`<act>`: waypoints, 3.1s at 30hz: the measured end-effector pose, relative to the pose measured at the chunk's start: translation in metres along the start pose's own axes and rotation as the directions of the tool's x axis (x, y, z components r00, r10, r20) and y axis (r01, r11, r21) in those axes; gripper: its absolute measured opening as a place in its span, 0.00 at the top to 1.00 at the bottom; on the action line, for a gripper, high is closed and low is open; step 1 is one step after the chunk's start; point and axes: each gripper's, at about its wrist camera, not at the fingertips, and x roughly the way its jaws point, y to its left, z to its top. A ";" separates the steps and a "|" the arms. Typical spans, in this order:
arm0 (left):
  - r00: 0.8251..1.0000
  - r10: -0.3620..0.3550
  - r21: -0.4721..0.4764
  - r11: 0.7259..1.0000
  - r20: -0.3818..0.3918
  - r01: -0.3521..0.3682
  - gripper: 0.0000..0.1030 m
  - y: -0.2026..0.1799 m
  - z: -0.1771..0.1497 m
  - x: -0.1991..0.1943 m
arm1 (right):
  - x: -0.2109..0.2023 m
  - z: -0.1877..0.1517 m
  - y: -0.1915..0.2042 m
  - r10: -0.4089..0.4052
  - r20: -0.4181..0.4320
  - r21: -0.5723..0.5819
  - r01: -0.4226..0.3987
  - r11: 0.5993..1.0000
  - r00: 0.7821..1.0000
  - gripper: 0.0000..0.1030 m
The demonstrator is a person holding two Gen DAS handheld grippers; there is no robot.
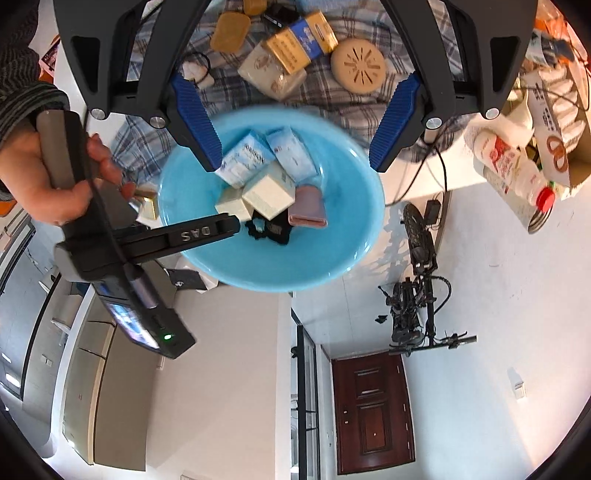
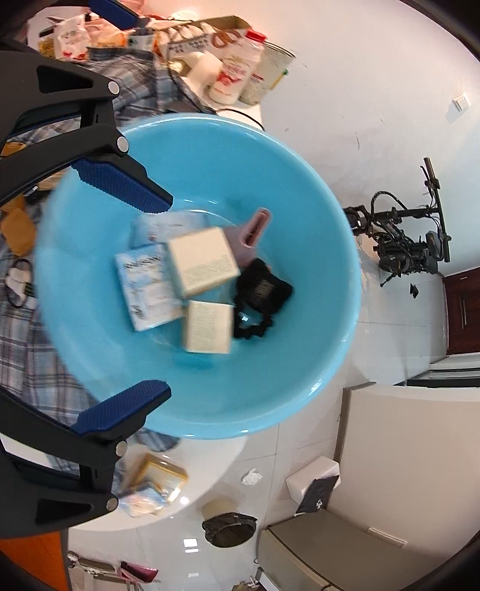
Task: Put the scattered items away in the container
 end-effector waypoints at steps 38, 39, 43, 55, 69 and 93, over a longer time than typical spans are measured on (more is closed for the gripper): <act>0.993 0.002 -0.071 0.997 -0.121 -0.011 0.18 -0.010 -0.159 -0.015 | -0.049 -0.237 0.050 0.043 0.110 -0.144 -0.027 0.989 0.993 0.11; 0.993 0.006 -0.072 0.997 -0.117 -0.015 0.18 -0.009 -0.162 -0.016 | -0.050 -0.241 0.050 0.042 0.120 -0.144 -0.025 0.989 0.992 0.11; 0.993 0.013 -0.060 0.998 -0.119 -0.021 0.18 -0.008 -0.172 -0.016 | -0.050 -0.258 0.051 0.021 0.186 -0.150 0.007 0.989 0.982 0.11; 0.990 0.031 -0.090 0.995 -0.139 -0.043 0.18 -0.002 -0.210 -0.001 | -0.040 -0.287 0.047 -0.030 0.247 -0.149 0.068 0.986 0.969 0.11; 0.994 0.076 -0.092 0.992 -0.081 -0.083 0.18 -0.014 -0.240 -0.014 | -0.036 -0.316 0.056 -0.050 0.320 -0.164 0.107 0.981 0.946 0.11; 0.997 0.040 -0.134 0.990 -0.065 -0.048 0.18 -0.011 -0.273 -0.012 | -0.023 -0.355 0.037 -0.066 0.340 -0.064 0.093 0.994 0.938 0.10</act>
